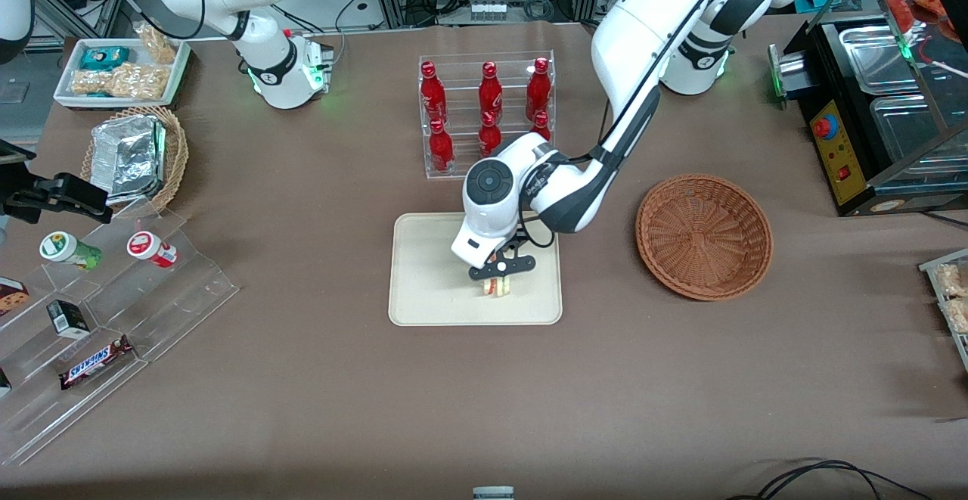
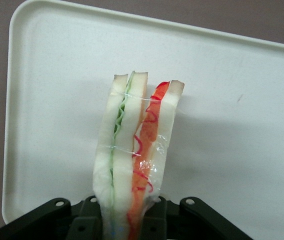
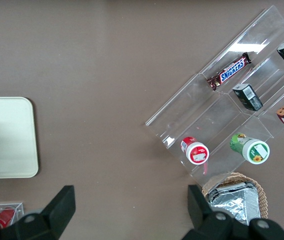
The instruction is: Place sandwich from basket to tray
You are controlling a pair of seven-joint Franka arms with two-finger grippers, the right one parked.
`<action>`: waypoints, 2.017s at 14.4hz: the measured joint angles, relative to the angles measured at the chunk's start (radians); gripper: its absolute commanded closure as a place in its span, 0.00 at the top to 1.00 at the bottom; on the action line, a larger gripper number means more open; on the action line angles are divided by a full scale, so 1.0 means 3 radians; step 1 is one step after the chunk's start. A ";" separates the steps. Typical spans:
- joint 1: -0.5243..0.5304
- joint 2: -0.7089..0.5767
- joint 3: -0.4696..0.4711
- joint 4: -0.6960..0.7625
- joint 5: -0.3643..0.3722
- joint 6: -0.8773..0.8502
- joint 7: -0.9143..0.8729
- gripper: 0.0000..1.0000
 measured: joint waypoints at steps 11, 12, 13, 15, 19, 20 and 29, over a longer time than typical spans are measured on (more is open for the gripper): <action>-0.0069 0.0111 0.0006 0.0276 0.0000 -0.0009 -0.0070 1.00; -0.0069 0.0110 0.0014 0.0313 0.0001 -0.0025 -0.0073 1.00; -0.0068 0.0107 0.0029 0.0356 0.0003 -0.0096 -0.0075 1.00; -0.0067 0.0053 0.0118 0.0448 0.0008 -0.0312 -0.0078 1.00; 0.0101 -0.0409 0.0281 0.0523 0.0007 -0.0756 -0.0063 1.00; 0.0235 -0.0550 0.0263 0.0498 -0.0007 -0.0897 0.0011 1.00; 0.1430 -0.1601 0.0240 0.0241 -0.0167 -0.2393 0.1313 1.00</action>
